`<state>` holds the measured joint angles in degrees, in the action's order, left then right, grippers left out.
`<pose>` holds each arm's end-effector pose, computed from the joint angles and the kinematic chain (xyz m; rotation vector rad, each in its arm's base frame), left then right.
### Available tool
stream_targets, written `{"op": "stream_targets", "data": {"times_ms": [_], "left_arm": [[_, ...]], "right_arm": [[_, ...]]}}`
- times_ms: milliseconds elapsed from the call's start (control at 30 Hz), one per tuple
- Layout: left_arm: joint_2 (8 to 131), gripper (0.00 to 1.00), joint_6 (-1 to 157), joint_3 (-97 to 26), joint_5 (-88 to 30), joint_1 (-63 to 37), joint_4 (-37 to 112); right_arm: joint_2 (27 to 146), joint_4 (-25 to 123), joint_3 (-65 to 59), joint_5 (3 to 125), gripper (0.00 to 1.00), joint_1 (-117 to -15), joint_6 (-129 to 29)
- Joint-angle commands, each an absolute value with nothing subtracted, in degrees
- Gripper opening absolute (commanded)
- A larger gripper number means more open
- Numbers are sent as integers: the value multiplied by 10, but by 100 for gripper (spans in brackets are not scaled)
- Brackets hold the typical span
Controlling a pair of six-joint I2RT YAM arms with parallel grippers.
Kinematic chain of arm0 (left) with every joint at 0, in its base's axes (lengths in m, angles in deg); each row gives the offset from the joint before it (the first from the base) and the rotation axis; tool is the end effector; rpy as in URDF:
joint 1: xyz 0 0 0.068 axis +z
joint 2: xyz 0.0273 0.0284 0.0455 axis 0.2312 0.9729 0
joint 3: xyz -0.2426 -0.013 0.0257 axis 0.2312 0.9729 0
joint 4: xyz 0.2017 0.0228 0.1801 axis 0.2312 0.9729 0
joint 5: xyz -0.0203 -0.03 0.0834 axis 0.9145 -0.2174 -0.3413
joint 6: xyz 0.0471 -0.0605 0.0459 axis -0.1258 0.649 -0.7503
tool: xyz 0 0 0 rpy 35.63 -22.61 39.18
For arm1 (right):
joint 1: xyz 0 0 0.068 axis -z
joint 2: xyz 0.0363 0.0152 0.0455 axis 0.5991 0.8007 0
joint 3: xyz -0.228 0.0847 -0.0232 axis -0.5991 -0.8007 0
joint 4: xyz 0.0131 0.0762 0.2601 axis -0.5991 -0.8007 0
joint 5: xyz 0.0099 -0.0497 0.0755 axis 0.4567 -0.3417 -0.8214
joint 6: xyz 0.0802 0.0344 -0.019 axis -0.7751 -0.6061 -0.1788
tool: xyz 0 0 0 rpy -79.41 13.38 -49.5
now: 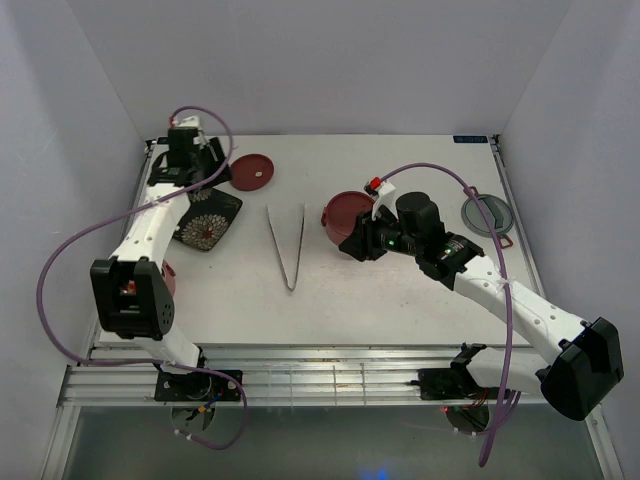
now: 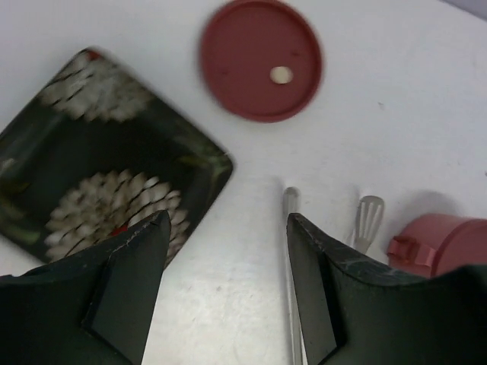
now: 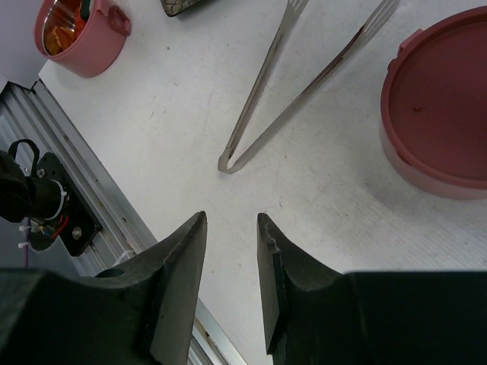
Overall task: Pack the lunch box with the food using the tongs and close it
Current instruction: Pick up the box lid from the center of the board.
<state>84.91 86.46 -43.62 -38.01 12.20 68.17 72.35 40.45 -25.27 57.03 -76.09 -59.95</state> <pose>0.4059 -0.0068 0.2596 -0.3759 2.2333 -0.1759 0.2420 0.2242 0.2716 -0.5707 1.9771 0.8802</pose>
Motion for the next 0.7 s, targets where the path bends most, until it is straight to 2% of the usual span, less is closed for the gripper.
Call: {"op": "stream_targets", "data": {"times_ms": [0,200,667], "left_arm": [[898,73,775,-499,-388,46,631],[1022,77,653,-572,-381,6,615],[1164,75,626,-597,-371,6,506]], "right_arm": [[707,432,-254,578,39,-760,-598],[699,427,-251,600,39,-760,-589],[688,422,-253,649,40,-760,-576]]}}
